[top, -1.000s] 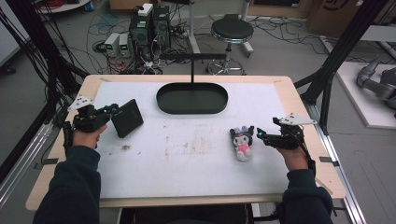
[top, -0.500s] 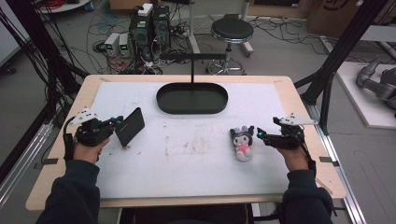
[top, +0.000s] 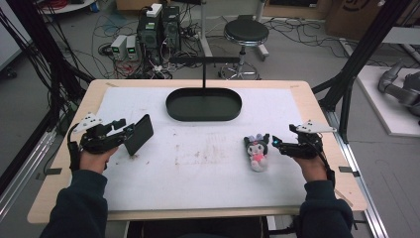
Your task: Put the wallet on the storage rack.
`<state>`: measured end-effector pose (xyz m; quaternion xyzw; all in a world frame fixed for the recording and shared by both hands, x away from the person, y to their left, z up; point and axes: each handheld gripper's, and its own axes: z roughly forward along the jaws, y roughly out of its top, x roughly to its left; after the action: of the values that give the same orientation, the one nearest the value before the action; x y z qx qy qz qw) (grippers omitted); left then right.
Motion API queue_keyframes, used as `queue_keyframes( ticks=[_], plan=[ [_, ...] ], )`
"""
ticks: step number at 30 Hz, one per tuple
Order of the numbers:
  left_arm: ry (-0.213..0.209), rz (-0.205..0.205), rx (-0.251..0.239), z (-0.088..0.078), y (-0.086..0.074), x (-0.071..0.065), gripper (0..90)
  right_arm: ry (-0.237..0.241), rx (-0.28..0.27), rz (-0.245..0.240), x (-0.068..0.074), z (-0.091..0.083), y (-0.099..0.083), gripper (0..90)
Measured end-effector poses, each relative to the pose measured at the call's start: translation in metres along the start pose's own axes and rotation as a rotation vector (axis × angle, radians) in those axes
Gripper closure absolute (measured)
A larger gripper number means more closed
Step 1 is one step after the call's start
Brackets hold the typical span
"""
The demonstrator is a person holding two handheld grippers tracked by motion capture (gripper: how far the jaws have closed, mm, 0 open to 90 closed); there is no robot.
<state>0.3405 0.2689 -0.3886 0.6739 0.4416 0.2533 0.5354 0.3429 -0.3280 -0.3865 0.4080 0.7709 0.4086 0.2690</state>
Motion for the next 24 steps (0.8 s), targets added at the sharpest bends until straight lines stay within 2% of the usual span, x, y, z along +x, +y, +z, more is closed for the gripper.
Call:
queue_keyframes(
  ticks=[1,6,8,9,10,11,13,15,17,20,22,24],
  plan=[
    [0.008,-0.002,0.013,0.002,0.000,0.000,31.8,0.002,-0.001,-0.003,0.000,0.000,0.000,20.8],
    [-0.002,0.008,0.058,0.010,-0.006,-0.001,31.7,0.002,0.002,0.001,0.000,0.000,0.000,20.8],
    [-0.007,0.002,0.086,0.014,-0.010,0.000,38.4,0.005,0.004,0.003,0.000,0.001,-0.001,20.8],
    [-0.012,-0.009,0.123,0.017,-0.013,0.001,42.1,0.006,0.004,0.003,0.000,0.001,-0.001,20.8],
    [-0.011,-0.002,0.139,0.019,-0.015,0.001,48.8,0.007,0.004,-0.001,0.000,0.001,-0.001,20.7],
    [-0.006,0.001,0.146,0.019,-0.016,0.000,59.3,0.007,0.005,-0.003,0.000,0.001,-0.001,20.8],
    [-0.009,-0.004,0.146,0.020,-0.017,0.000,75.8,0.008,0.006,-0.003,0.000,0.001,-0.001,20.8],
    [-0.003,-0.025,0.127,0.021,-0.016,0.001,77.7,0.005,0.005,0.004,0.000,0.001,-0.001,20.8],
    [-0.010,-0.054,0.079,0.023,-0.009,0.002,78.2,0.006,0.006,0.006,-0.001,0.001,-0.001,20.8],
    [-0.010,-0.045,0.060,0.027,0.000,0.001,78.2,0.007,0.007,0.008,-0.001,0.002,-0.001,20.8],
    [-0.014,-0.035,0.035,0.035,0.015,-0.001,78.2,0.007,0.007,0.009,-0.002,0.003,-0.001,20.8],
    [-0.014,-0.037,0.027,0.037,0.019,-0.001,78.2,0.007,0.005,0.008,-0.002,0.003,-0.001,20.8]
  ],
)
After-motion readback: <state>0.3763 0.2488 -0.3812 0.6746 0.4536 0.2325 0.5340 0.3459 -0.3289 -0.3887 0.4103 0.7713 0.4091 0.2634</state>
